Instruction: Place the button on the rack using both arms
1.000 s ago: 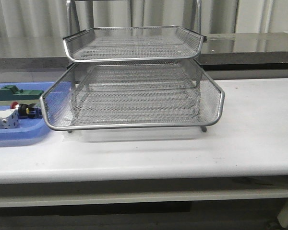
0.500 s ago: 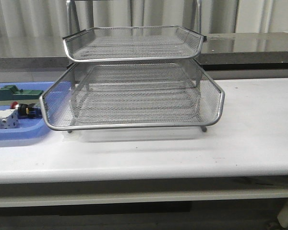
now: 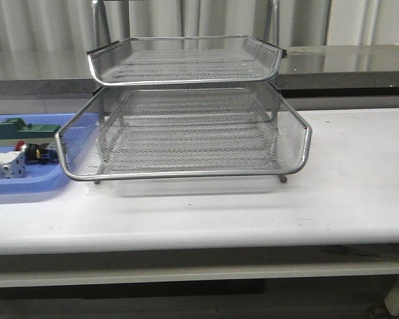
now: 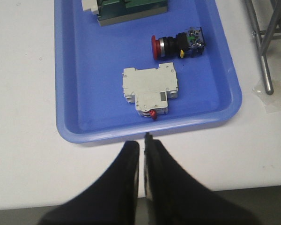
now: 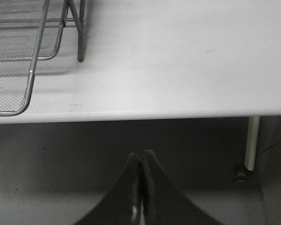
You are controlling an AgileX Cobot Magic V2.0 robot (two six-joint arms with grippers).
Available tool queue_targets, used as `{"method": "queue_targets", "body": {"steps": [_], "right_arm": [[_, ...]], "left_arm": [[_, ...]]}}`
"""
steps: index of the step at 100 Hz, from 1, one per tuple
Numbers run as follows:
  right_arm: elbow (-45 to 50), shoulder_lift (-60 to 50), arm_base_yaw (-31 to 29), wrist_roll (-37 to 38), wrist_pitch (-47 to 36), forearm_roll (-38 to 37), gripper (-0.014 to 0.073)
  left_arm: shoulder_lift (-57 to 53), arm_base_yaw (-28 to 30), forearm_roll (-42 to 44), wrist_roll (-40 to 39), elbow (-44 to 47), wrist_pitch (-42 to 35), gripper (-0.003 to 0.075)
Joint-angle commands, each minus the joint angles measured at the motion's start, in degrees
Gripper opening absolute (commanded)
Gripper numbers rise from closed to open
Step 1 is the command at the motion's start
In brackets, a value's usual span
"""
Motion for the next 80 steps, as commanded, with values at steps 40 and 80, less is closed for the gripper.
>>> {"method": "queue_targets", "body": {"steps": [40, 80], "right_arm": [[-1.6, -0.1, -0.2, 0.0, -3.4, -1.3, -0.0068], [-1.6, -0.1, -0.2, 0.0, -3.3, -1.3, -0.0068]], "left_arm": [[-1.4, 0.2, -1.3, 1.2, -2.2, -1.5, 0.0650], [0.6, 0.2, -5.0, 4.4, -4.1, -6.0, 0.0588]]}}
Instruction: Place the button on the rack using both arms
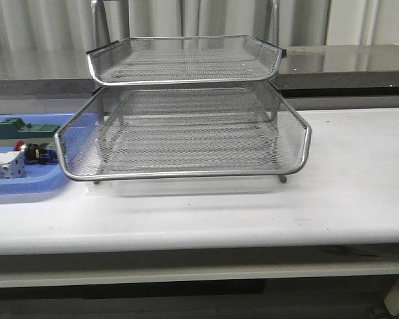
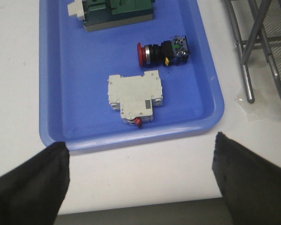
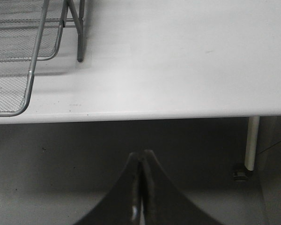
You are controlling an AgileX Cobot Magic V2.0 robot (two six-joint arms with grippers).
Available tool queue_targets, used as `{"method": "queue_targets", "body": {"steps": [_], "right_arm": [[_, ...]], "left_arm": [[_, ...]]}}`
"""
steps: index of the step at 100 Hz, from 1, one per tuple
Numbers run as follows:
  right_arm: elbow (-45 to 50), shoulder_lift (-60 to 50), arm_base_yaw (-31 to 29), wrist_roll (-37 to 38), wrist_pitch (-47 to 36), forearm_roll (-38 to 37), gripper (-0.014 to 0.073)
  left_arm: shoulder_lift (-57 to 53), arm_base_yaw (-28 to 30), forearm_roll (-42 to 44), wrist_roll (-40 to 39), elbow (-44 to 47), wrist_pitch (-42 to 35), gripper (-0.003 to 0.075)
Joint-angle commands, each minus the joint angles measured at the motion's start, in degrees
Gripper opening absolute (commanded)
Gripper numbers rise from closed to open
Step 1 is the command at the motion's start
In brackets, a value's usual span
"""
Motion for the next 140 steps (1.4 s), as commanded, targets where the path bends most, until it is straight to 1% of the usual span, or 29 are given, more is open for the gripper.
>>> {"method": "queue_targets", "body": {"steps": [1, 10, 23, 35, 43, 54, 65, 80, 95, 119, 140], "right_arm": [[-1.6, -0.1, -0.2, 0.0, -3.3, -1.3, -0.0068], [-1.6, -0.1, -0.2, 0.0, -3.2, -1.3, -0.0068], [-1.6, -0.1, -0.2, 0.0, -3.2, -1.3, -0.0068], [-1.6, -0.1, -0.2, 0.0, -3.2, -1.3, -0.0068], [-1.6, -0.1, -0.2, 0.0, -3.2, -1.3, -0.0068], [-1.6, -0.1, -0.2, 0.0, -3.2, -1.3, -0.0068], [-1.6, -0.1, -0.2, 0.0, -3.2, -1.3, -0.0068], [-1.6, -0.1, -0.2, 0.0, -3.2, -1.3, -0.0068], [-1.6, -0.1, -0.2, 0.0, -3.2, -1.3, -0.0068], [-1.6, -0.1, -0.2, 0.0, -3.2, -1.3, -0.0068], [-1.6, -0.1, -0.2, 0.0, -3.1, -1.3, -0.0068]], "left_arm": [[0.3, 0.2, -0.6, 2.0, -3.9, -4.4, 0.0588], [3.6, 0.2, -0.6, 4.7, -7.9, -3.8, 0.0588], [9.8, 0.2, -0.6, 9.7, -16.8, -1.3, 0.0588], [16.7, 0.2, -0.8, 15.7, -26.2, 3.8, 0.0589], [21.7, 0.2, -1.7, 21.0, -32.9, 8.5, 0.0589], [28.1, 0.2, -2.9, 25.9, -40.9, 13.3, 0.0589], [34.8, 0.2, -5.3, 30.2, -48.8, 17.3, 0.0589], [41.5, 0.2, -6.8, 34.2, -55.9, 21.4, 0.0589], [47.0, -0.6, -7.1, 39.1, -59.9, 25.5, 0.0589], [51.4, -2.7, -7.1, 41.9, -60.8, 23.8, 0.0589], [53.8, -3.9, -6.1, 42.4, -60.8, 21.9, 0.0589]]}}
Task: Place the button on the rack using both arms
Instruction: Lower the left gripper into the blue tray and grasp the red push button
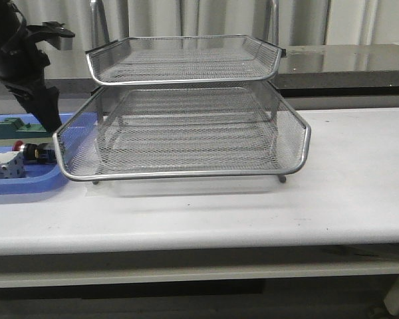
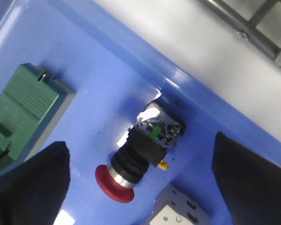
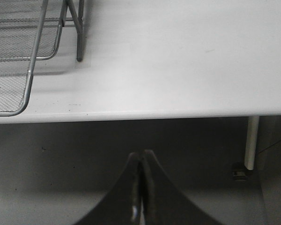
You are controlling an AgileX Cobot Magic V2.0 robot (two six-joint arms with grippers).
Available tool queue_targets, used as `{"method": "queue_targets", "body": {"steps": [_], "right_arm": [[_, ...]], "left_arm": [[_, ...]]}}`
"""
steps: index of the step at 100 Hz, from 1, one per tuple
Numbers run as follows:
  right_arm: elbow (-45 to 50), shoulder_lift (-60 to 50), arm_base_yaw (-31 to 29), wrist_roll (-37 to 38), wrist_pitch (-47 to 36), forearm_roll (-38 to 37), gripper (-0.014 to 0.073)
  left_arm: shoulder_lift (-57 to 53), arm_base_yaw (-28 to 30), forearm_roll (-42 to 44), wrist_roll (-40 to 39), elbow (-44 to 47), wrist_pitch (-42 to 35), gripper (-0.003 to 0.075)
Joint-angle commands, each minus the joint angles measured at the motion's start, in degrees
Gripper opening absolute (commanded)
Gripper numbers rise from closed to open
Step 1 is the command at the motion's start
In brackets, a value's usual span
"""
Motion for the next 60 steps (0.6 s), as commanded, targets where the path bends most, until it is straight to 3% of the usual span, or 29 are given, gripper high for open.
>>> {"method": "queue_targets", "body": {"steps": [1, 60], "right_arm": [[-1.6, -0.1, -0.2, 0.0, -3.1, -1.3, -0.0068], [-1.6, -0.1, -0.2, 0.0, -3.1, -1.3, -0.0068]], "left_arm": [[-3.0, -0.5, -0.2, 0.2, -1.9, -2.1, 0.0589], [0.2, -0.8, 2.0, 4.8, -1.9, -3.5, 0.0589]]}}
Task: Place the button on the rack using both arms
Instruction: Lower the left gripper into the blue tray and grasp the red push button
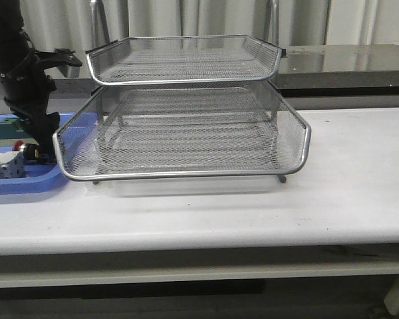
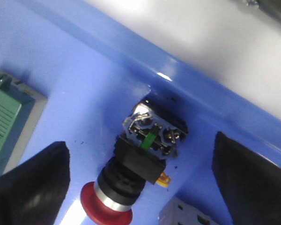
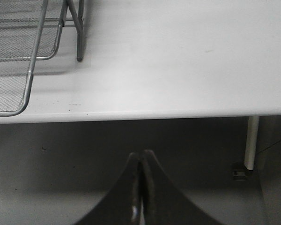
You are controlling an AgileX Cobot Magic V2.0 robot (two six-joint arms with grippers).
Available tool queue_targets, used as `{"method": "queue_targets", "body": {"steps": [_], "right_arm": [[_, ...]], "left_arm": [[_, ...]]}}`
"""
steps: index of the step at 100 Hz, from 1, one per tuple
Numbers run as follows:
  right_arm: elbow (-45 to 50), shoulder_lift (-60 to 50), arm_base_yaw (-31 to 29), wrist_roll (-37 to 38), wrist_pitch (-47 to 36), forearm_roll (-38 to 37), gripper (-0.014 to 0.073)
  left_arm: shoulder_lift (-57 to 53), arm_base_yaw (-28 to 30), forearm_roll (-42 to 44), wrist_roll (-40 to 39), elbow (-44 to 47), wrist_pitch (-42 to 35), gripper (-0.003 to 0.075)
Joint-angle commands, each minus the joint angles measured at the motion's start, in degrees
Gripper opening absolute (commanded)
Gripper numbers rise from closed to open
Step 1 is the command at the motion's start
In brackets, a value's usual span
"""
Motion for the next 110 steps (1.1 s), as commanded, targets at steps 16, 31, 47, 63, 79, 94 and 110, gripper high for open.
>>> {"method": "queue_targets", "body": {"steps": [16, 31, 47, 63, 79, 94, 110], "right_arm": [[-1.6, -0.1, -0.2, 0.0, -3.2, -1.3, -0.0068], [-1.6, -0.1, -0.2, 0.0, -3.2, -1.3, -0.0068], [-1.6, -0.1, -0.2, 0.0, -3.2, -1.3, -0.0068], [-1.6, -0.1, -0.2, 0.0, -3.2, -1.3, -0.0068], [-1.6, -0.1, -0.2, 0.0, -3.2, -1.3, -0.0068], [-1.6, -0.1, -0.2, 0.0, -3.2, -1.3, -0.0068], [-1.6, -0.1, -0.2, 0.0, -3.2, -1.3, -0.0068]], "left_arm": [[-3.5, -0.2, 0.4, 0.6, -1.7, -3.1, 0.0589], [-2.6, -0.1, 0.8, 0.8, -1.7, -3.0, 0.0589], [-1.5, -0.1, 0.8, 1.3, -1.7, -3.0, 0.0589], [-0.1, -0.1, 0.7, 1.4, -1.7, -3.2, 0.0589], [1.1, -0.1, 0.4, 1.4, -1.7, -3.4, 0.0589], [1.3, -0.1, 0.4, 1.4, -1.7, -3.4, 0.0553], [1.3, -0.1, 0.4, 1.4, -1.7, -3.4, 0.0347]]}}
